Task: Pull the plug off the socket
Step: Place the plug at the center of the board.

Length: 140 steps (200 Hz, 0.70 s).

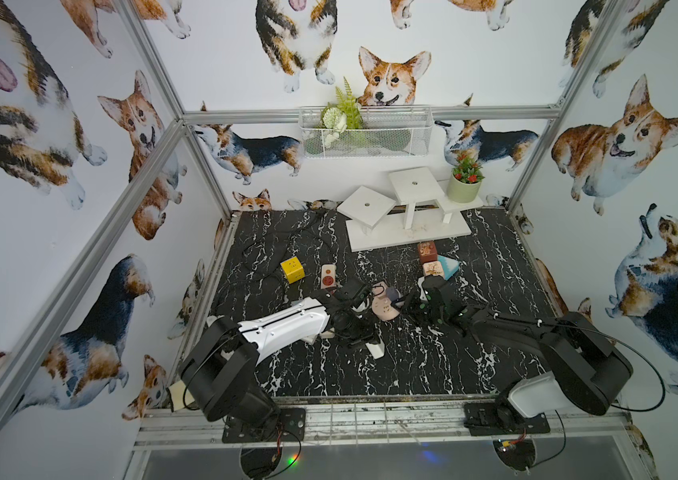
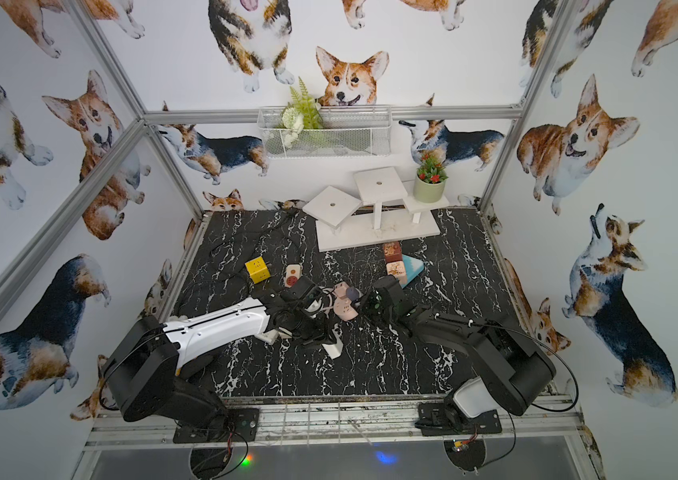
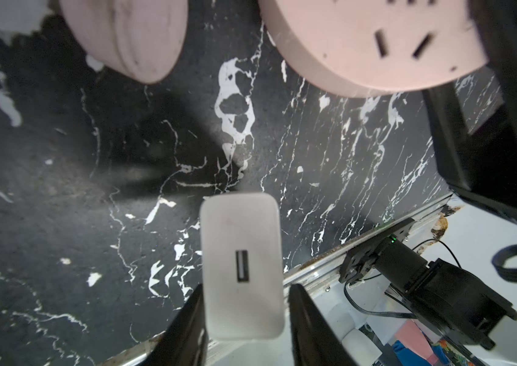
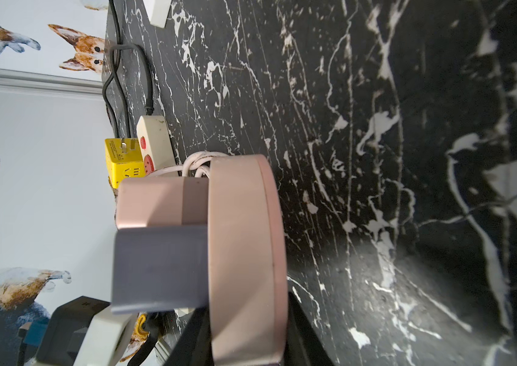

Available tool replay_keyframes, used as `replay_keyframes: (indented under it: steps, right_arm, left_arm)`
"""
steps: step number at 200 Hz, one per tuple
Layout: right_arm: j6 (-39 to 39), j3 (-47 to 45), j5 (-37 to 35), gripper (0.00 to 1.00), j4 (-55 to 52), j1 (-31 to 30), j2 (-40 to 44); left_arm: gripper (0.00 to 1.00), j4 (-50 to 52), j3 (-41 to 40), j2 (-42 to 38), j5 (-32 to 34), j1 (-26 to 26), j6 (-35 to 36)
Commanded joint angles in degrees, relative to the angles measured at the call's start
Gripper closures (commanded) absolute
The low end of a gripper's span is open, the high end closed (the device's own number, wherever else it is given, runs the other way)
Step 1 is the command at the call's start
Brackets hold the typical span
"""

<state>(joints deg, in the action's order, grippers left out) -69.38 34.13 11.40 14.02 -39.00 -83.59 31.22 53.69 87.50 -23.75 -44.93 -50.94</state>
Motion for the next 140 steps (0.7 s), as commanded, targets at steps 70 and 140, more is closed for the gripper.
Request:
replay_keyframes:
  steps: [70, 140]
  right_arm:
    - [1.71, 0.43, -0.32, 1.00, -6.11, -0.02, 0.58]
    - [2.74, 1.02, -0.15, 1.00, -8.03, -0.11, 1.78]
  left_arm:
    - [0.24, 14.17, 8.05, -5.19, 15.63, 0.67, 2.33]
    - [0.46, 8.92, 9.86, -3.00, 15.29, 0.81, 5.73]
